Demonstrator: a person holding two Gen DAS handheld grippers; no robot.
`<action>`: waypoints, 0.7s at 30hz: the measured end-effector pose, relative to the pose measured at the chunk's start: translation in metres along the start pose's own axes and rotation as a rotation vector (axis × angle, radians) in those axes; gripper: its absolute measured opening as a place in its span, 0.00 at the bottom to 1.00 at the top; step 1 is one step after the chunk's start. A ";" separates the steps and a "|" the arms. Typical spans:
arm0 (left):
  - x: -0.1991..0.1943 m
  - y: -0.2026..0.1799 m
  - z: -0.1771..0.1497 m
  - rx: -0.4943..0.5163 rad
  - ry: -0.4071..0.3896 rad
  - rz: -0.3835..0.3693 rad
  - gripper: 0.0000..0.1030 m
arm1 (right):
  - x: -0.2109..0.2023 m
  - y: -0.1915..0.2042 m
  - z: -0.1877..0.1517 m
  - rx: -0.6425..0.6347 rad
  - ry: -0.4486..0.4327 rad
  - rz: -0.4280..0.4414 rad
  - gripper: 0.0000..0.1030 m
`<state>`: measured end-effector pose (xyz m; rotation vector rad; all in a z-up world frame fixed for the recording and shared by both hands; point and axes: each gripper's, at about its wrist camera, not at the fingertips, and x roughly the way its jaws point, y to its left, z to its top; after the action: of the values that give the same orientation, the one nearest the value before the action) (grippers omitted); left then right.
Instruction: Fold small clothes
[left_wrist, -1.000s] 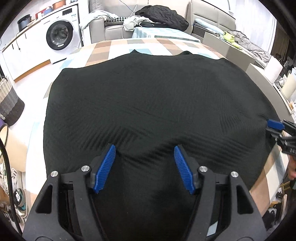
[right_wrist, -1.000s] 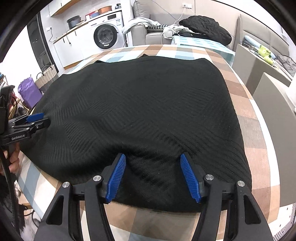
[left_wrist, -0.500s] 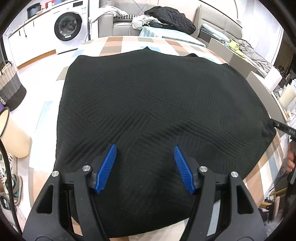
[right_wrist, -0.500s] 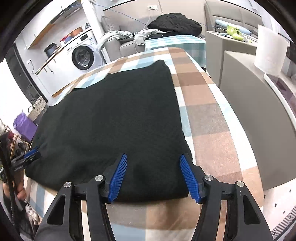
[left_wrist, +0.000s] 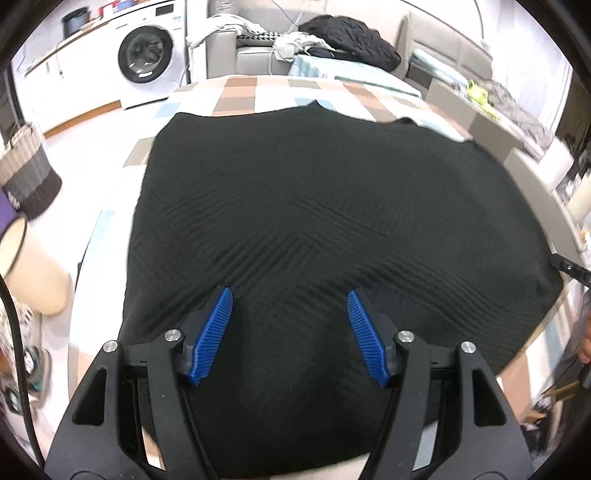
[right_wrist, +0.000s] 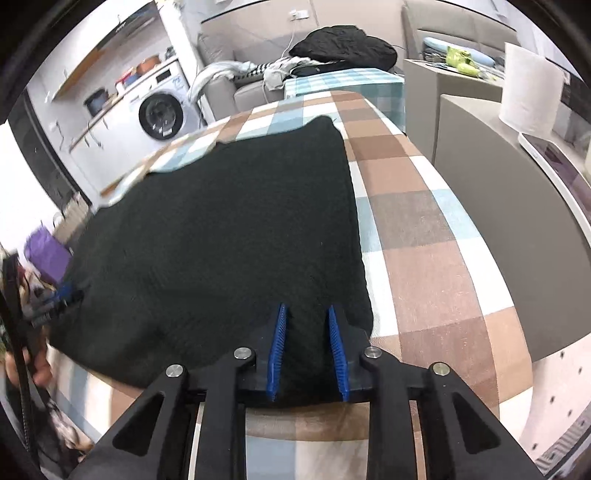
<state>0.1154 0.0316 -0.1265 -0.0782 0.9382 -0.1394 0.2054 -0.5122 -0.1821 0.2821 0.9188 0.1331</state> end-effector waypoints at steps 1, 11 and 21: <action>-0.008 0.004 -0.004 -0.029 -0.012 -0.012 0.61 | -0.003 0.001 0.002 0.004 -0.013 0.005 0.38; -0.064 0.042 -0.055 -0.306 -0.051 -0.016 0.72 | -0.018 0.037 0.018 -0.030 -0.089 0.130 0.83; -0.068 0.048 -0.086 -0.462 -0.022 -0.145 0.72 | -0.006 0.076 0.019 -0.101 -0.060 0.222 0.83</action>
<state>0.0104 0.0886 -0.1291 -0.5737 0.9279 -0.0529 0.2179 -0.4448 -0.1441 0.2923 0.8166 0.3732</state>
